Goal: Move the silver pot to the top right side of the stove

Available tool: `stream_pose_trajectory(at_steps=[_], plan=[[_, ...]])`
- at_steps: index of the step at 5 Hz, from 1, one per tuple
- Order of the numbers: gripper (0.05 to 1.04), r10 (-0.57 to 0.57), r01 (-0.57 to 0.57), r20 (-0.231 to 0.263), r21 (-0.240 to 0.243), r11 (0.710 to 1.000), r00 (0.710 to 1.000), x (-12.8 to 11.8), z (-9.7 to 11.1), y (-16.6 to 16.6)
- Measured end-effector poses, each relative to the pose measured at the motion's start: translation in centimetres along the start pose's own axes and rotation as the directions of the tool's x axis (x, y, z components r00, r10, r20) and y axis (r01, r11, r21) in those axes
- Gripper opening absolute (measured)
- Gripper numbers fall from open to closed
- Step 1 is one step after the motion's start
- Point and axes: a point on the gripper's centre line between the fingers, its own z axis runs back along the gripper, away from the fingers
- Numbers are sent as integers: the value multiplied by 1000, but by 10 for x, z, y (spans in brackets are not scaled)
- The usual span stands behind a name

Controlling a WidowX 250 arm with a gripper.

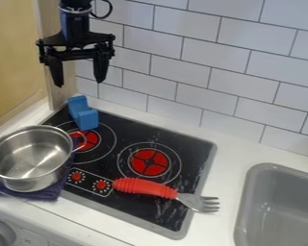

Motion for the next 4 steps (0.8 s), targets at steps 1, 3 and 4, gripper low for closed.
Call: stream_pose_trajectory(at_steps=[1,3,4], plan=[[999,-5,6,-42,24,1000,999,-9,-12,3],[999,-74,75,-17,29,997,997,-21,1,5],[999,-133,132,-25,-27,991,991,-37,12,6]])
